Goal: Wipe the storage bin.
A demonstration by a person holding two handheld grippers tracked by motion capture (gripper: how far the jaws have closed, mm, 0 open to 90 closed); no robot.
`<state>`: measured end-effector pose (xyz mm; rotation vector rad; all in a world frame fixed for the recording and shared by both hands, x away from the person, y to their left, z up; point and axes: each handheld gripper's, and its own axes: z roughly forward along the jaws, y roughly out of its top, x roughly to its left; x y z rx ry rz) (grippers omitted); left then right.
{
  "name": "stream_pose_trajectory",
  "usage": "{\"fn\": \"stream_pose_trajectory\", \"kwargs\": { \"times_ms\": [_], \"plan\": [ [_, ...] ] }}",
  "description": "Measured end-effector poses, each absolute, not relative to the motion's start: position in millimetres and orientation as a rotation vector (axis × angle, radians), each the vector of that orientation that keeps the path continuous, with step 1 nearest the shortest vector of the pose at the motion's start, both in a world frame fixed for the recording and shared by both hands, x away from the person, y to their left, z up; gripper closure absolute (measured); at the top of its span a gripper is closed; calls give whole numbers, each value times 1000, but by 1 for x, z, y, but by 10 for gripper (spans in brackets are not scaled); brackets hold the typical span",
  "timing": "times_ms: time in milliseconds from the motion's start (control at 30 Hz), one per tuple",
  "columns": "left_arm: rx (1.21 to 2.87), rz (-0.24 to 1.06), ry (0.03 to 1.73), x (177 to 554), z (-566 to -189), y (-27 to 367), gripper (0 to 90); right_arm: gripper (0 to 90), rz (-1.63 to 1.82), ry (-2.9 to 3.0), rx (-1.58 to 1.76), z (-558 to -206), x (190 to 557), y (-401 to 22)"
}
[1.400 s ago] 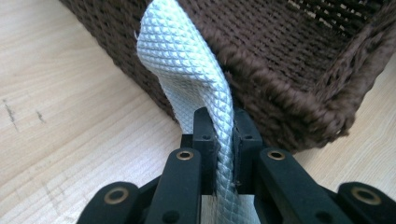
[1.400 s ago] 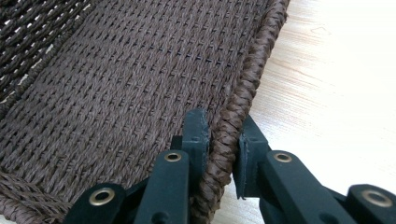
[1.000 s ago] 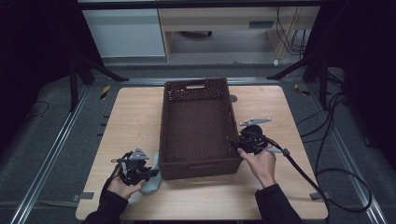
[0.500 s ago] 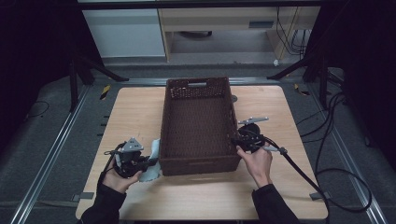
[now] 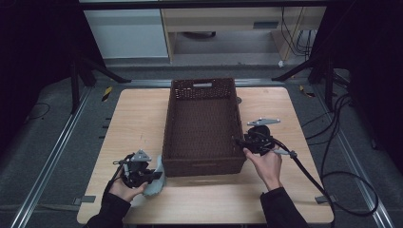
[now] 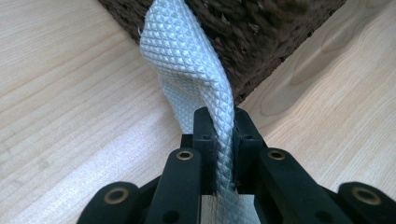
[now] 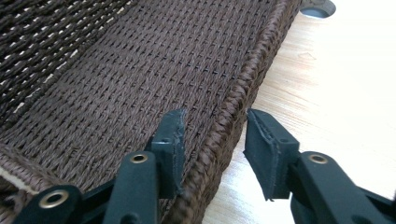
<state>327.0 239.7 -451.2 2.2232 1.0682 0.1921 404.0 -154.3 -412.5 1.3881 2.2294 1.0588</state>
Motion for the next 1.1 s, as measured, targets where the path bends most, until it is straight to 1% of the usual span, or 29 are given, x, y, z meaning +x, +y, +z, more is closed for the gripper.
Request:
{"fn": "stream_pose_trajectory", "kwargs": {
  "times_ms": [67, 200, 333, 400, 467, 533, 667, 767, 800, 900, 1100],
  "plan": [
    [2213, 205, 1059, 326, -447, 240, 824, 537, 1050, 2232, 1384, -412, 403, -155],
    [2150, 271, 1019, 318, -419, 241, 824, 519, 1044, 2247, 1378, -413, 402, -153],
    [2141, 292, 1005, 313, -411, 240, 824, 501, 1058, 2238, 1373, -411, 401, -155],
    [2160, 293, 1009, 313, -415, 238, 824, 464, 1071, 2215, 1368, -406, 400, -159],
    [2168, 282, 1014, 314, -418, 237, 824, 444, 1082, 2201, 1362, -403, 398, -161],
    [2198, 244, 1035, 318, -431, 235, 824, 432, 1081, 2195, 1355, -402, 397, -162],
    [2212, 228, 1047, 319, -437, 234, 824, 404, 1066, 2193, 1349, -401, 398, -164],
    [2195, 247, 1032, 316, -429, 235, 824, 385, 1066, 2182, 1347, -399, 398, -167],
    [2176, 266, 1018, 313, -419, 236, 824, 373, 1072, 2167, 1354, -397, 397, -169],
    [2153, 289, 1003, 308, -408, 238, 824, 362, 1080, 2158, 1355, -394, 396, -173],
    [2175, 313, 1001, 306, -409, 235, 823, 363, 1078, 2167, 1357, -393, 393, -174]
  ]
}}
